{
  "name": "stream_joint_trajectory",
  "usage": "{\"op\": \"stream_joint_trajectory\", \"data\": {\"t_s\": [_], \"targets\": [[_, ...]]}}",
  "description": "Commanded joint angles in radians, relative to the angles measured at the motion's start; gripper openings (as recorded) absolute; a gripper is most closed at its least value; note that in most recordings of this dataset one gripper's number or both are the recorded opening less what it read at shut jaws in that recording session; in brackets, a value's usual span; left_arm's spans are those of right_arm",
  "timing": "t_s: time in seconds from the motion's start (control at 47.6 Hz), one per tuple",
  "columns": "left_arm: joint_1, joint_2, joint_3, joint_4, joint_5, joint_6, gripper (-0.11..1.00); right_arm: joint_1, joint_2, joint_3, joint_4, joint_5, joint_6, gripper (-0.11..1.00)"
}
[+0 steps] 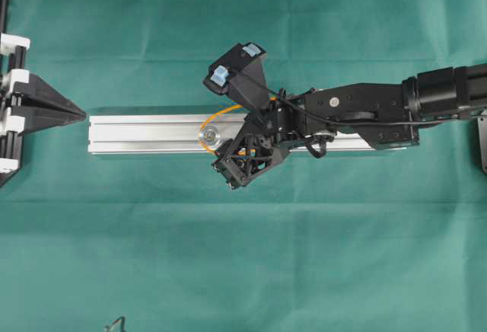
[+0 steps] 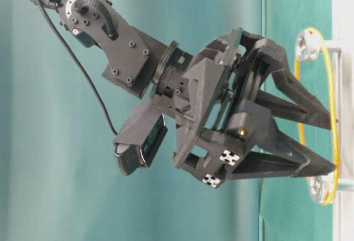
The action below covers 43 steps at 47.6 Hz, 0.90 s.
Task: Hook the rubber onto the shaft.
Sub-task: 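Open the right gripper to release the band onto the left knob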
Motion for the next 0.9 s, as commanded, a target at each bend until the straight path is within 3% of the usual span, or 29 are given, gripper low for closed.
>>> {"op": "stream_joint_trajectory", "data": {"t_s": [0.0, 0.883], "targets": [[-0.002, 0.009, -0.028, 0.003, -0.003, 0.000, 0.02, 0.000, -0.046, -0.011, -0.003, -0.003, -0.003, 0.82], [-0.002, 0.009, -0.029, 0.005, -0.003, 0.000, 0.02, -0.018, -0.308, -0.041, -0.100, 0.189, -0.003, 0.82]]}}
